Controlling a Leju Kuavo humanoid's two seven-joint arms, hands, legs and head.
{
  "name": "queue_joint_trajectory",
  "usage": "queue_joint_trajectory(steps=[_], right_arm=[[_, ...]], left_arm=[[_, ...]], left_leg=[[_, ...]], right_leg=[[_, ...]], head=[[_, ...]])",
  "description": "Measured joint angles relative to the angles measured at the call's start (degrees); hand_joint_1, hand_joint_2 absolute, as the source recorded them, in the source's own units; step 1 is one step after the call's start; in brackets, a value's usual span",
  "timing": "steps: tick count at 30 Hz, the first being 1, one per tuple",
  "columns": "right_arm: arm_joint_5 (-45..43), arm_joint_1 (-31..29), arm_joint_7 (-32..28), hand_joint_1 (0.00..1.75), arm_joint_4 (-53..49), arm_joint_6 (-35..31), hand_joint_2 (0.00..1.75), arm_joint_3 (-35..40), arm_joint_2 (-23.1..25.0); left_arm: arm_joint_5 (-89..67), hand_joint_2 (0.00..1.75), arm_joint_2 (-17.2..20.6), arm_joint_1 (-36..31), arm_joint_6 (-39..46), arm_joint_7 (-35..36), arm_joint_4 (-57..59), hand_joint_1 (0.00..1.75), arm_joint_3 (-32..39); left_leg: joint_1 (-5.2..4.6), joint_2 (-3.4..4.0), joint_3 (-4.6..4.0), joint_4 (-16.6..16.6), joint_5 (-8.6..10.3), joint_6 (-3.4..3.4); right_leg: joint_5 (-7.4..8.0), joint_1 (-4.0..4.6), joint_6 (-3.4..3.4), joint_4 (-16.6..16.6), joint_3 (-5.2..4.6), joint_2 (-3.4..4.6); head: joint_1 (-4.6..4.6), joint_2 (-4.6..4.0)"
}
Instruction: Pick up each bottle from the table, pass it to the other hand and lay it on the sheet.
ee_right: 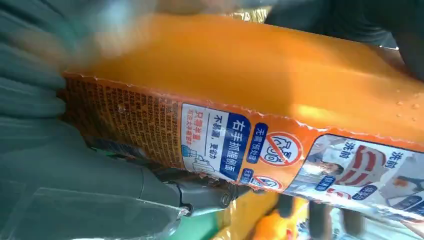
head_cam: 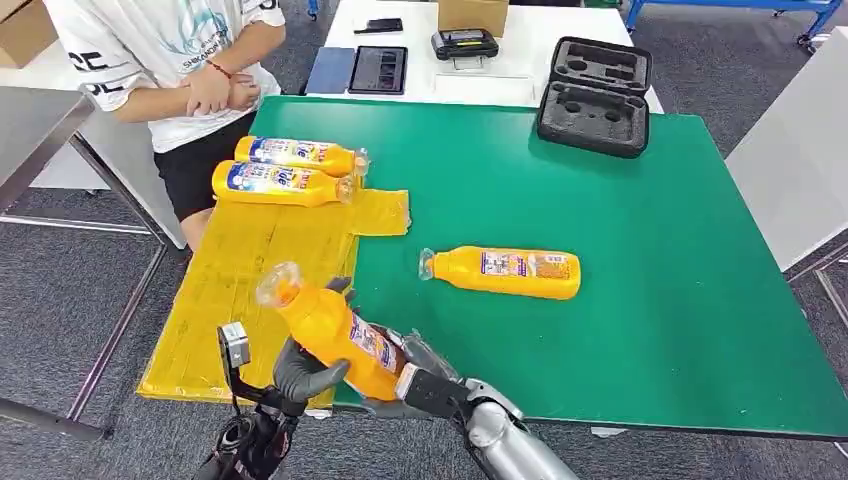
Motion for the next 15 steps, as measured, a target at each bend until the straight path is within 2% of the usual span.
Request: queue_joint_trajectory(steps=[6, 15], right_arm=[[-2.1, 0.0, 0.28, 1.75, 0.57, 1.59, 1.75, -0.31, -0.2], [-0.44, -0.46, 0.87, 1.75, 0.87, 0.98, 1.75, 0.85, -0.11]], left_arm=[[-5.83, 1.75, 0.31, 0.02, 1.75, -1.94, -2.34, 0.0, 0.07], [-0.01, 1.75, 0.31, 0.58, -5.66, 0.14, -3.41, 0.0, 0.37]], left_leg=[[0.0, 0.0, 0.0, 0.0, 0.0, 0.0], [0.0, 0.0, -0.01, 0.0, 0.0, 0.0]], right_leg=[[0.0, 0.0, 0.0, 0.0, 0.0, 0.0], [0.0, 0.0, 0.0, 0.0, 0.01, 0.0]], head=[[0.0, 0.0], [-0.02, 0.0]])
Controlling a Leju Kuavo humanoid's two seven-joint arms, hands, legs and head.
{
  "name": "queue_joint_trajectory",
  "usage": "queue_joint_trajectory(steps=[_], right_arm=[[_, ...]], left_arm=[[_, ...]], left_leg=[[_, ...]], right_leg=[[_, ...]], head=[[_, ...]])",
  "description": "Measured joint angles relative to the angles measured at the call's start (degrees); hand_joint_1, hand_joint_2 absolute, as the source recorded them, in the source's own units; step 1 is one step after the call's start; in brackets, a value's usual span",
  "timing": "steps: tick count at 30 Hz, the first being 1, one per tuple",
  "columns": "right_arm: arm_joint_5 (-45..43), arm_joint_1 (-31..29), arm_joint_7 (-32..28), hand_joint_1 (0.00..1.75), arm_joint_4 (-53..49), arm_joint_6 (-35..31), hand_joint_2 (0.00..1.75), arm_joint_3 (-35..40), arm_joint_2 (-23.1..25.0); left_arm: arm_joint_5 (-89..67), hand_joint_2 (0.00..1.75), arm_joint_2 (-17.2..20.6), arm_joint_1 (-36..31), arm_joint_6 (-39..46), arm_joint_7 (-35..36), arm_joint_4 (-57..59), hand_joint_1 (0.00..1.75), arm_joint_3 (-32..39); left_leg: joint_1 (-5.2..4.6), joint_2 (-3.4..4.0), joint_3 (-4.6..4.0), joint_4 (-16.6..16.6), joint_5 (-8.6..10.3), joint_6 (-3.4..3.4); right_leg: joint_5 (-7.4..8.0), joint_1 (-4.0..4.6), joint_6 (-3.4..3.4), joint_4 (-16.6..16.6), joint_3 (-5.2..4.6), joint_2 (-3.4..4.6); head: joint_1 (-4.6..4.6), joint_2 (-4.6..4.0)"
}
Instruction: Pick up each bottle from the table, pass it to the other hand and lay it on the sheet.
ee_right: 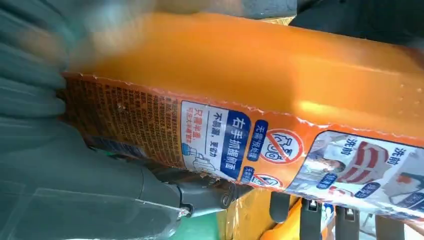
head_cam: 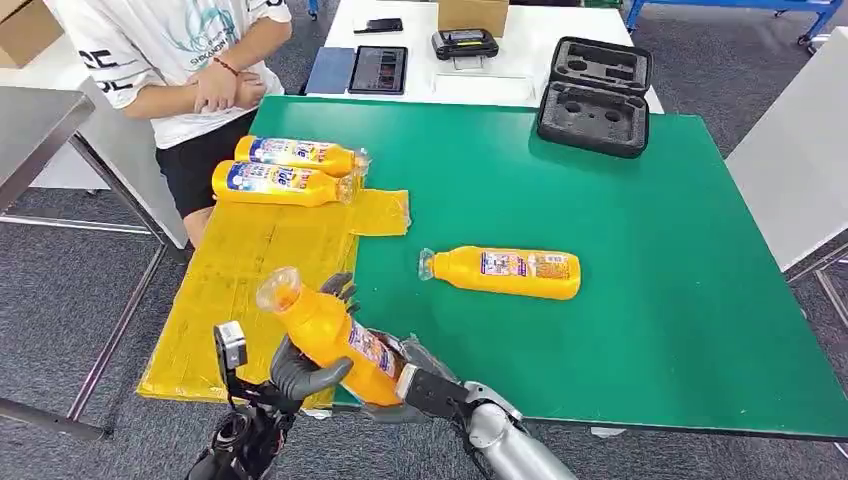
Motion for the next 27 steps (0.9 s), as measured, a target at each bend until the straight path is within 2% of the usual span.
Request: queue_joint_trajectory(steps=[2, 3, 4, 5, 6, 19, 26, 27], right_arm=[[0.17, -0.2, 0.0, 1.75, 0.15, -0.22, 1.75, 0.39, 0.0], [0.53, -0.28, 0.02, 1.75, 0.2, -0.7, 1.75, 0.55, 0.04], [1.05, -0.4, 0.13, 1.75, 0.22, -1.31, 1.75, 0.74, 0.15], [1.42, -0.5, 0.31, 1.75, 0.24, -1.87, 1.75, 0.92, 0.31], [1.84, -0.55, 0.42, 1.75, 0.24, -2.49, 1.75, 1.09, 0.37], [2.95, -0.46, 1.31, 1.75, 0.24, -5.31, 1.75, 1.7, 0.57], [2.95, -0.32, 1.42, 1.75, 0.24, -5.31, 1.75, 1.7, 0.72], [2.95, -0.32, 1.42, 0.09, 0.24, -5.29, 1.75, 1.7, 0.72]], left_arm=[[0.94, 1.75, 0.02, 0.01, -1.11, 0.76, 0.0, 0.0, 0.15], [1.4, 1.75, 0.02, 0.03, -1.66, 1.18, 0.0, 0.35, 0.24], [1.75, 1.75, 0.02, 0.05, -2.12, 1.6, 0.0, 0.35, 0.31], [1.98, 1.75, 0.02, 0.09, -2.62, 1.9, 0.0, 1.5, 0.46], [2.29, 1.75, 0.02, 0.12, -3.13, 2.23, 0.0, 1.75, 0.55], [1.6, 1.75, 0.72, 0.59, -4.5, 2.99, 0.0, 1.75, -0.31], [1.24, 1.75, 0.94, 0.57, -5.59, -0.44, 0.0, 1.75, -0.79], [1.24, 1.75, 0.94, 0.58, -5.64, -0.75, 0.0, 1.75, -0.79]], left_leg=[[0.0, 0.0, 0.0, 0.0, 0.0, 0.0], [0.0, 0.0, 0.0, 0.0, 0.0, 0.0], [0.0, 0.0, 0.0, 0.0, 0.0, 0.0], [0.0, 0.0, 0.0, 0.0, 0.0, 0.0], [0.0, 0.0, 0.0, 0.0, 0.0, 0.0], [0.0, 0.0, 0.0, 0.0, 0.0, 0.0], [0.0, 0.0, 0.0, 0.0, 0.0, 0.0], [0.0, 0.0, 0.0, 0.0, 0.0, 0.0]], right_leg=[[0.0, 0.0, 0.0, 0.0, 0.0, 0.0], [0.0, 0.0, 0.0, 0.0, 0.0, 0.0], [0.0, 0.0, 0.0, 0.0, 0.0, 0.0], [0.0, 0.0, 0.0, 0.0, 0.0, 0.0], [0.0, 0.0, 0.0, 0.0, 0.0, 0.0], [0.0, 0.0, 0.0, 0.0, 0.0, 0.0], [0.0, 0.0, 0.0, 0.0, 0.0, 0.0], [0.0, 0.0, 0.0, 0.0, -0.01, 0.0]], head=[[0.02, 0.0], [0.0, 0.0], [0.04, 0.0], [0.02, 0.0], [0.0, 0.0], [0.02, 0.0], [0.02, 0.0], [0.02, 0.0]])
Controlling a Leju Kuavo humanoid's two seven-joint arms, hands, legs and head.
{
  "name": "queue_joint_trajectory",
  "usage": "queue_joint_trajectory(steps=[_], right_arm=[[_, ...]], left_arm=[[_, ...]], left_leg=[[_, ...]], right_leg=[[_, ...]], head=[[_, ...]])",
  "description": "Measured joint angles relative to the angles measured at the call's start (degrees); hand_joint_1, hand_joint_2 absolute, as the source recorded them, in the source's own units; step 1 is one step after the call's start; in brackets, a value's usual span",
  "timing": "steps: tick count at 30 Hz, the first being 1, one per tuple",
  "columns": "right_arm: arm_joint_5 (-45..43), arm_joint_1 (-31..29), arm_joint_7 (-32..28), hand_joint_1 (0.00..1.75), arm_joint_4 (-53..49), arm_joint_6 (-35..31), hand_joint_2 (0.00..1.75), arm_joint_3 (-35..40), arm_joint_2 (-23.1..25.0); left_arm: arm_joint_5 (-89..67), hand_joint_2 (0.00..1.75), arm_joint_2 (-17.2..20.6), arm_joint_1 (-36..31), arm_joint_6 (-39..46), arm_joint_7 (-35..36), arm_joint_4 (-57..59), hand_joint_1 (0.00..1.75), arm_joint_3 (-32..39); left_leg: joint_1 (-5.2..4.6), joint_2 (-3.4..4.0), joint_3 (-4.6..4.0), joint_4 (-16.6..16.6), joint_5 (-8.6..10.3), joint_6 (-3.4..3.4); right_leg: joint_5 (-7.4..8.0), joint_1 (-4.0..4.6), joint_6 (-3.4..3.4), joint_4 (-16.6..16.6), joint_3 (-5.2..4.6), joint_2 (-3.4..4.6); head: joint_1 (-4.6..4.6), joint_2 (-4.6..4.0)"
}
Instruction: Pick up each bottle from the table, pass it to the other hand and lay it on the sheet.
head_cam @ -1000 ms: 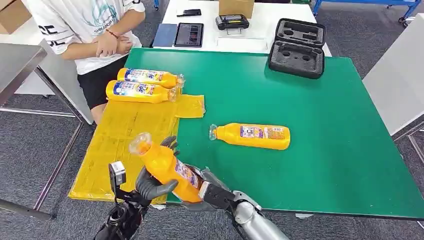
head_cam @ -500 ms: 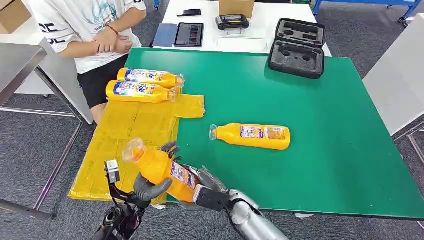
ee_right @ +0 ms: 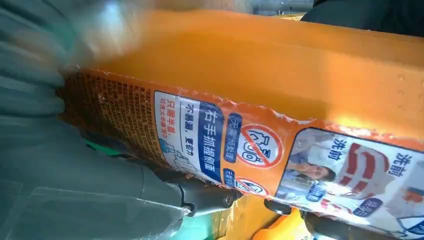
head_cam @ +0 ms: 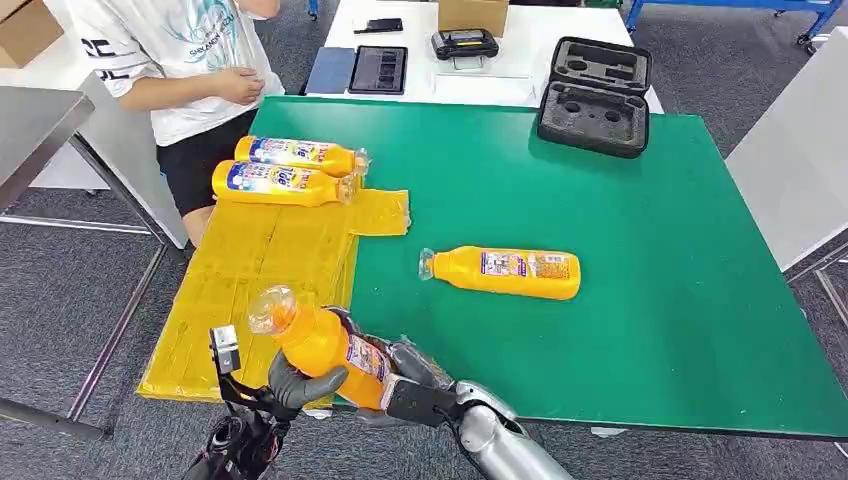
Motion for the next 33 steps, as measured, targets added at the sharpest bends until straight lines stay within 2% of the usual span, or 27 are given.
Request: queue_joint_trajectory(steps=[1, 2, 17, 22, 28, 33], right_arm=[[0.0, 0.0, 0.0, 0.0, 0.0, 0.0, 1.75, 0.0, 0.02], [0.0, -0.01, 0.0, 0.0, 0.0, 0.02, 0.0, 0.0, 0.02], [-3.26, 0.74, -0.26, 0.0, -3.78, -2.14, 0.0, -1.44, 0.17], [-3.85, 2.16, -0.2, 0.0, -7.08, -3.08, 0.0, -2.47, -0.26], [-4.15, 3.77, 0.17, 0.0, -10.64, -3.15, 0.0, -3.34, -1.03], [-5.82, 5.69, 0.07, 0.0, -13.99, -1.5, 0.0, -4.35, -1.79]], left_arm=[[0.02, 1.75, 0.0, -0.01, 0.0, -0.15, 0.0, 1.75, 0.0], [0.02, 1.75, 0.0, 0.0, -0.02, -0.26, -0.02, 1.75, -0.02], [-0.88, 1.75, 0.2, 0.75, 2.34, 0.24, -3.91, 1.75, 0.37], [-7.11, 1.75, 1.16, 0.82, 10.41, -1.03, -6.32, 1.75, 2.32], [-10.04, 1.75, 2.34, 0.75, 13.01, -1.15, -9.07, 1.75, 4.9], [-24.55, 1.75, 4.24, -1.18, 27.61, -0.18, -12.3, 1.75, 6.92]], left_leg=[[0.0, 0.0, 0.0, 0.0, 0.0, 0.0], [0.0, 0.0, 0.0, 0.0, 0.0, 0.0], [0.0, 0.0, 0.0, 0.0, 0.0, 0.0], [0.01, 0.0, 0.0, 0.0, 0.0, 0.0], [0.01, 0.0, 0.0, 0.0, 0.0, 0.0], [0.01, 0.0, -0.02, 0.0, 0.03, 0.0]], right_leg=[[0.0, 0.0, 0.0, 0.0, 0.0, 0.0], [0.0, 0.0, 0.0, 0.0, 0.0, 0.0], [0.0, 0.0, 0.0, 0.0, 0.0, 0.0], [0.0, 0.01, 0.0, 0.0, -0.01, 0.0], [0.0, 0.0, 0.0, 0.01, -0.02, 0.0], [0.0, 0.01, -0.01, 0.0, -0.08, -0.02]], head=[[0.0, 0.0], [-0.02, 0.0], [0.02, 0.0], [-0.02, 0.0], [-0.02, 0.0], [0.02, 0.0]])
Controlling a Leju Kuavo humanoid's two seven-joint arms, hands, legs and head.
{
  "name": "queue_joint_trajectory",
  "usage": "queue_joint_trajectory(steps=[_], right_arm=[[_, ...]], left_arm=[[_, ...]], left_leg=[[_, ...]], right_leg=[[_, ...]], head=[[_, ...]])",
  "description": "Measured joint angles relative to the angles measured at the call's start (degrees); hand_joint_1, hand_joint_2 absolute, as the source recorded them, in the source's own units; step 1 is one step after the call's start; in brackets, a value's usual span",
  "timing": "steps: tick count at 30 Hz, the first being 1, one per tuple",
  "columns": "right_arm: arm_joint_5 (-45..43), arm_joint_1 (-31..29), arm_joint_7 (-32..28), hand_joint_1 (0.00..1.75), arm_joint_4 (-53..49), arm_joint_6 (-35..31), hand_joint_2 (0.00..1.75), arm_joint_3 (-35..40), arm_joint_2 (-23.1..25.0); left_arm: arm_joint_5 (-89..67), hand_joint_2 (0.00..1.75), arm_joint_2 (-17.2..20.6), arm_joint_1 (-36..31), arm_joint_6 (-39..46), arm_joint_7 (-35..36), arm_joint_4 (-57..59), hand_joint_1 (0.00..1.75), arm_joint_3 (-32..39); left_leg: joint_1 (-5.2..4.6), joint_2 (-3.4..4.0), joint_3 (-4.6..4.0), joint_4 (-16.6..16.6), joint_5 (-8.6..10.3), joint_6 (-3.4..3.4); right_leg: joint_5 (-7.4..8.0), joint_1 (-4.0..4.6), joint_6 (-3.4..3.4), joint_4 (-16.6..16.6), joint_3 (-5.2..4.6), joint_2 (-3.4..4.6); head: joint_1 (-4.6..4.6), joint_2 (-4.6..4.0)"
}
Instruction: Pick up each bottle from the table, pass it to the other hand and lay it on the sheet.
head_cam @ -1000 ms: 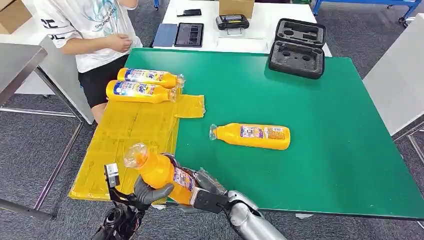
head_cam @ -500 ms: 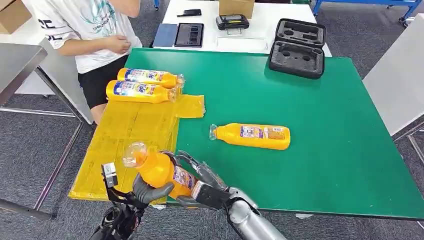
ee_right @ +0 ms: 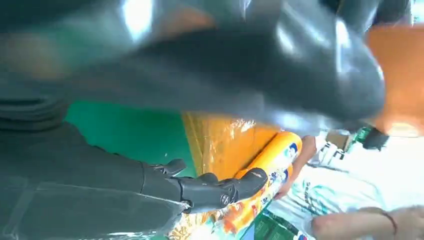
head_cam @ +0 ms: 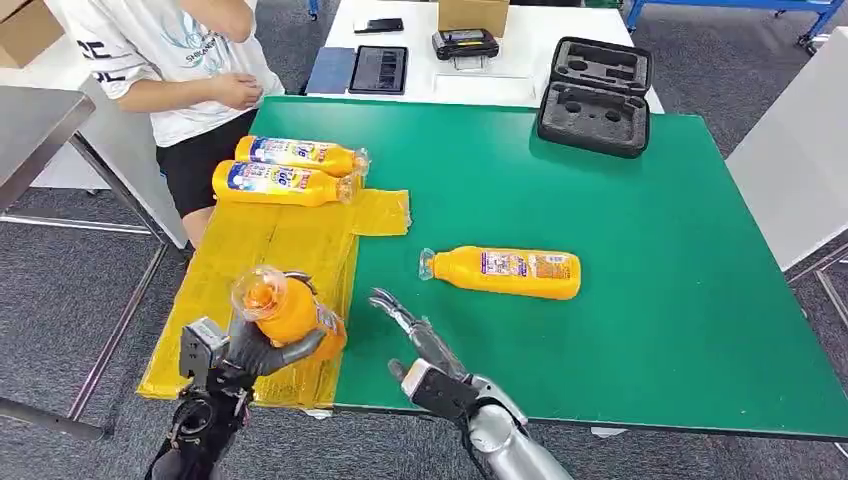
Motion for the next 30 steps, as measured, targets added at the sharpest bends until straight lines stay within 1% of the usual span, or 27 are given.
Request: queue_joint_trajectory(steps=[3, 5, 9, 16, 23, 26, 30], right_arm=[[-1.2, 1.42, 0.5, 0.0, -4.11, 2.53, 0.0, -0.85, -0.79], [-1.37, 1.73, 1.68, 0.0, -6.68, 3.71, 0.0, -1.42, -1.13], [-1.37, 1.87, 3.21, 0.0, -10.1, 4.48, 0.0, -2.75, -1.44], [-3.04, 2.17, 4.26, 0.0, -15.34, 6.38, 0.0, -6.67, -1.55], [-3.93, 2.4, 3.78, 0.0, -17.83, 6.99, 0.0, -9.92, -1.79], [-4.65, 2.81, 3.5, 0.0, -20.11, 7.08, 0.0, -11.67, -1.94], [-4.81, 3.43, 3.41, 0.0, -22.48, 7.12, 0.0, -13.88, -2.23]], left_arm=[[-7.81, 1.75, 2.17, -4.3, 6.25, 3.82, -0.97, 1.75, 1.93], [-10.22, 1.75, 3.9, -7.33, 8.39, 5.82, -0.97, 1.75, 3.54], [-13.08, 1.75, 6.95, -11.65, 8.91, 7.15, -0.9, 1.75, 6.04], [-20.51, 1.75, 12.05, -16.84, 6.75, 12.23, -1.1, 1.75, 5.6], [-27.61, 1.75, 16.84, -18.32, 0.16, 16.62, -0.33, 1.75, 0.46], [-30.19, 1.75, 19.22, -19.74, -2.98, 17.3, 3.87, 1.75, -4.48], [-31.23, 1.75, 21.36, -20.04, -3.48, 17.56, 8.91, 1.75, -10.48]], left_leg=[[0.03, -0.02, -0.03, 0.0, 0.09, -0.13], [0.05, 0.0, -0.02, 0.0, 0.11, -0.16], [0.06, 0.02, -0.01, 0.0, 0.14, -0.19], [0.06, 0.02, -0.05, 0.0, 0.15, -0.19], [0.05, 0.03, -0.07, 0.0, 0.14, -0.19], [0.05, 0.03, -0.08, 0.0, 0.14, -0.19], [0.05, 0.09, -0.08, 0.0, 0.14, -0.19]], right_leg=[[0.03, 0.02, -0.01, 0.04, 0.02, 0.01], [0.04, 0.03, -0.02, 0.08, 0.01, 0.02], [0.05, 0.04, -0.03, 0.09, -0.03, 0.04], [0.05, 0.03, -0.03, 0.09, -0.07, 0.06], [0.05, 0.02, -0.03, 0.07, -0.12, 0.06], [0.05, 0.02, -0.03, 0.08, -0.1, 0.06], [0.05, 0.02, -0.03, 0.09, -0.12, 0.11]], head=[[-0.02, 0.0], [-0.02, 0.0], [-0.04, 0.0], [0.02, 0.0], [0.0, 0.0], [0.0, 0.0], [0.0, 0.0]])
